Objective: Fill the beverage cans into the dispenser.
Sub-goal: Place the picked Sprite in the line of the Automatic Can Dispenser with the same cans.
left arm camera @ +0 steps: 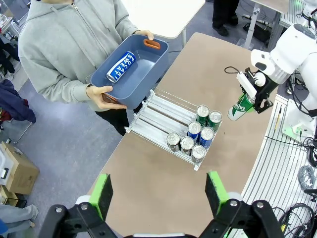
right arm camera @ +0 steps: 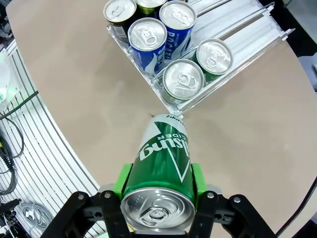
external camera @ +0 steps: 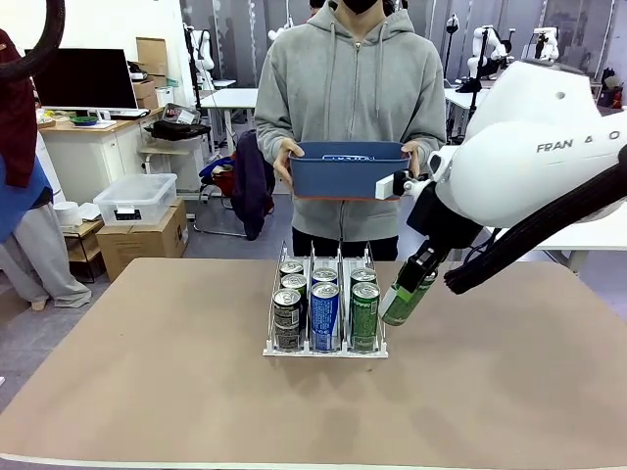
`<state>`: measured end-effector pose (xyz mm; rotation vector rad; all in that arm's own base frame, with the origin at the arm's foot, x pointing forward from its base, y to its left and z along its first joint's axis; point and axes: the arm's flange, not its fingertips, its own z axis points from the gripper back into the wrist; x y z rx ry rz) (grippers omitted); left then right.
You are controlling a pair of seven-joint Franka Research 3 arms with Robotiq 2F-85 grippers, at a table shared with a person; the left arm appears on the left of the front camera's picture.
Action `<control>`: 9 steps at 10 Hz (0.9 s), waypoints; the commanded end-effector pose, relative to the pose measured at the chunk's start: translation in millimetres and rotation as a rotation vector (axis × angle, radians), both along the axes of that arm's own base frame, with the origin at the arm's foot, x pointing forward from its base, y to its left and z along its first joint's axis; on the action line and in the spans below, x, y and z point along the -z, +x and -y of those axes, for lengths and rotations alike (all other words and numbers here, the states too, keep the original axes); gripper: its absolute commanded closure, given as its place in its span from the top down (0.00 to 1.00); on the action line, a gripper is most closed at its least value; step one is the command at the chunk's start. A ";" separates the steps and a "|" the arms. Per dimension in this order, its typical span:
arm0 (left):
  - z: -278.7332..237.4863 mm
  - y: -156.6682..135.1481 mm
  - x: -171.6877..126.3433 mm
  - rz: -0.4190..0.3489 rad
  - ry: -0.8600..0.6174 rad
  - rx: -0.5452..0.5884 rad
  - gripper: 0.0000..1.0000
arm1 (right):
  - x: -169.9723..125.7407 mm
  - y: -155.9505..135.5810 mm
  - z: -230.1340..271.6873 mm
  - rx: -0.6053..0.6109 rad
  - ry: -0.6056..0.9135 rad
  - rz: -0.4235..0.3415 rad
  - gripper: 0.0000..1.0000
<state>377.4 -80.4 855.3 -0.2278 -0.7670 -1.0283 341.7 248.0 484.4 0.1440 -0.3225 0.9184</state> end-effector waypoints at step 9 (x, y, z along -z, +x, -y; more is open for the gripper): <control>-2.0 -1.4 1.4 0.006 -0.001 -0.003 1.00 | 43.8 20.1 -60.5 0.075 -0.049 0.028 0.58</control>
